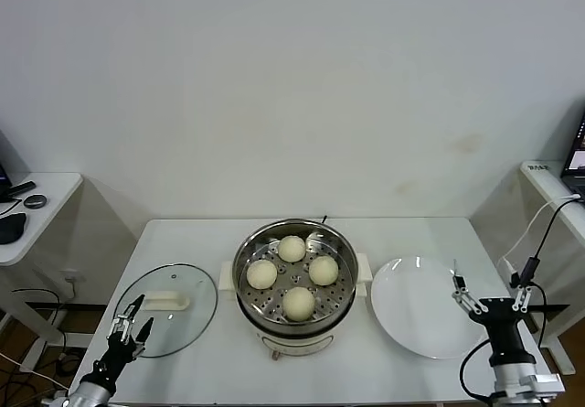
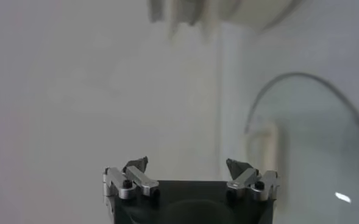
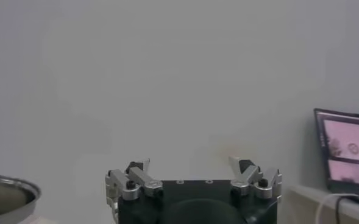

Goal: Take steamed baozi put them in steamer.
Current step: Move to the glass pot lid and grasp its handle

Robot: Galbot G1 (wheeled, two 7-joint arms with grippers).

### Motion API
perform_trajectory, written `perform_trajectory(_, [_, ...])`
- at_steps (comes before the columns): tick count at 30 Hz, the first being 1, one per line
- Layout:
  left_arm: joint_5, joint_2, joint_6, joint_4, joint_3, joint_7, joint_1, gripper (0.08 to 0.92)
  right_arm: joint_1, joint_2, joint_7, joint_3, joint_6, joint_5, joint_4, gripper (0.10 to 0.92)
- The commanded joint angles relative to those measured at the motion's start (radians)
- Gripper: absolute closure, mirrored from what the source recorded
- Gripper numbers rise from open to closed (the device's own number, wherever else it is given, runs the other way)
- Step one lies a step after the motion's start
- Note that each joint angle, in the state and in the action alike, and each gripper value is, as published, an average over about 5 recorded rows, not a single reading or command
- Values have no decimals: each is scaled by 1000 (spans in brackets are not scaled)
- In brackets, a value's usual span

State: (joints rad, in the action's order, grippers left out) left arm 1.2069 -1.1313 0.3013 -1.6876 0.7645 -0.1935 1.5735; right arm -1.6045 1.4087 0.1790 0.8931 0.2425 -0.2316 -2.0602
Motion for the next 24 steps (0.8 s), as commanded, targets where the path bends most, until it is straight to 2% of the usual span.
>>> perform_trajectory(1, [138, 42, 16, 153, -40, 11, -129, 177, -31, 24, -3, 26, 2, -6, -22, 203])
perform_trajectory(12, [130, 66, 13, 213, -67, 7, -236, 177, -33, 29, 0, -3, 3, 25, -21, 203])
perform_trajectory(24, [129, 58, 9, 263, -134, 12, -328, 177, -35, 41, 1, -34, 5, 56, -16, 203])
